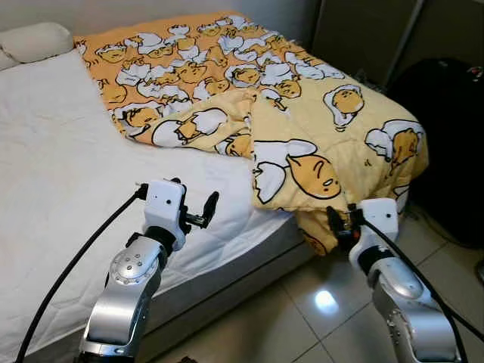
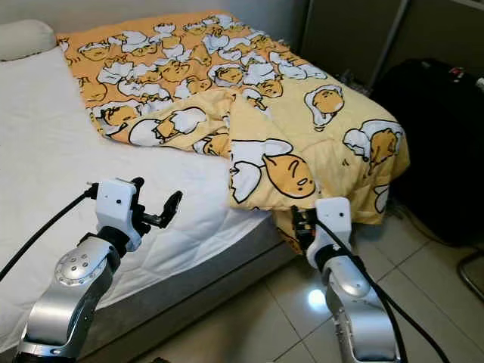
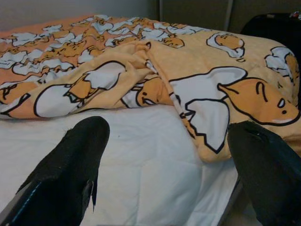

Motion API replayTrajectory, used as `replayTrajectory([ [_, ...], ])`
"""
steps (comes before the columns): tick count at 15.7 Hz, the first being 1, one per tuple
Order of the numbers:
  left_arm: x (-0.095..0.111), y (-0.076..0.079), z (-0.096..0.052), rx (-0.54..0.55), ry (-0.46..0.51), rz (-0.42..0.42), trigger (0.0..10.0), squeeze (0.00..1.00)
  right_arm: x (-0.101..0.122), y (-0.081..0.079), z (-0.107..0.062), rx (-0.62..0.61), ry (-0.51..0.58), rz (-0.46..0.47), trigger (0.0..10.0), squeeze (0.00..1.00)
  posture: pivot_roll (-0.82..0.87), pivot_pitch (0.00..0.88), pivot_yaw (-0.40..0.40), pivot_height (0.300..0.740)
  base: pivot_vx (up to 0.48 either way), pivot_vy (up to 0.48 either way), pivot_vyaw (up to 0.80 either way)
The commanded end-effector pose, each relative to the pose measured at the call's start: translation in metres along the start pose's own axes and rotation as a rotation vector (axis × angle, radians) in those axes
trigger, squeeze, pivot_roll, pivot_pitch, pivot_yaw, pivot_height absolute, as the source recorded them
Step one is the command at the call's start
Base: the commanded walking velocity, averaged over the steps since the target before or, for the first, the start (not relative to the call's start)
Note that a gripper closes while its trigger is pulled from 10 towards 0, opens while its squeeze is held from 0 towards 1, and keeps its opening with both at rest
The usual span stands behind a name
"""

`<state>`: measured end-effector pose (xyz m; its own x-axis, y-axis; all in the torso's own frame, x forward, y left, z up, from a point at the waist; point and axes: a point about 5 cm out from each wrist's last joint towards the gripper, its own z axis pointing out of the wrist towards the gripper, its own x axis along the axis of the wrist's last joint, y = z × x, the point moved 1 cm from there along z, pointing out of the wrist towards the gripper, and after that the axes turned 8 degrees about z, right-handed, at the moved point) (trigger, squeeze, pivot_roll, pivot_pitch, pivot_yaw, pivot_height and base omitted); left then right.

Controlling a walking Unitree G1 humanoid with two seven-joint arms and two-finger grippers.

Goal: Clean up the room

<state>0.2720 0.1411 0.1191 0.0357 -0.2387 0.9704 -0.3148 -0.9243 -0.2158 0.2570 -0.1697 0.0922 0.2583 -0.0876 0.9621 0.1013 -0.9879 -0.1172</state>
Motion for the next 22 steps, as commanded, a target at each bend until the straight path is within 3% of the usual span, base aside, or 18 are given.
replayTrajectory([
  [1, 0.003, -0.002, -0.001, -0.002, 0.009, 0.006, 10.0, 0.84, 0.002, -0.001, 0.001, 0.003, 0.006, -0.008, 10.0, 0.00, -0.01, 0.000, 0.031, 0.740, 0.270, 0.000, 0.00],
  [4, 0.002, -0.001, -0.001, -0.017, 0.007, 0.006, 10.0, 0.84, -0.001, -0.001, 0.000, -0.004, -0.008, 0.038, 10.0, 0.00, -0.02, 0.000, 0.037, 0.740, 0.286, 0.000, -0.27],
  [8, 0.001, 0.005, 0.000, -0.052, 0.002, 0.012, 10.0, 0.84, -0.001, 0.001, -0.004, -0.015, -0.002, 0.004, 10.0, 0.00, -0.02, 0.000, 0.048, 0.740, 0.292, 0.000, -0.72],
  [17, -0.003, 0.008, -0.002, -0.078, -0.009, 0.014, 10.0, 0.83, -0.003, -0.007, -0.006, 0.045, -0.010, -0.031, 10.0, 0.00, -0.04, 0.000, 0.048, 0.740, 0.297, 0.000, 0.00],
  [22, 0.000, 0.012, 0.006, -0.090, 0.002, 0.014, 10.0, 0.84, 0.001, 0.001, -0.003, 0.035, -0.001, -0.049, 10.0, 0.00, -0.04, 0.000, 0.048, 0.740, 0.279, 0.000, 0.00],
])
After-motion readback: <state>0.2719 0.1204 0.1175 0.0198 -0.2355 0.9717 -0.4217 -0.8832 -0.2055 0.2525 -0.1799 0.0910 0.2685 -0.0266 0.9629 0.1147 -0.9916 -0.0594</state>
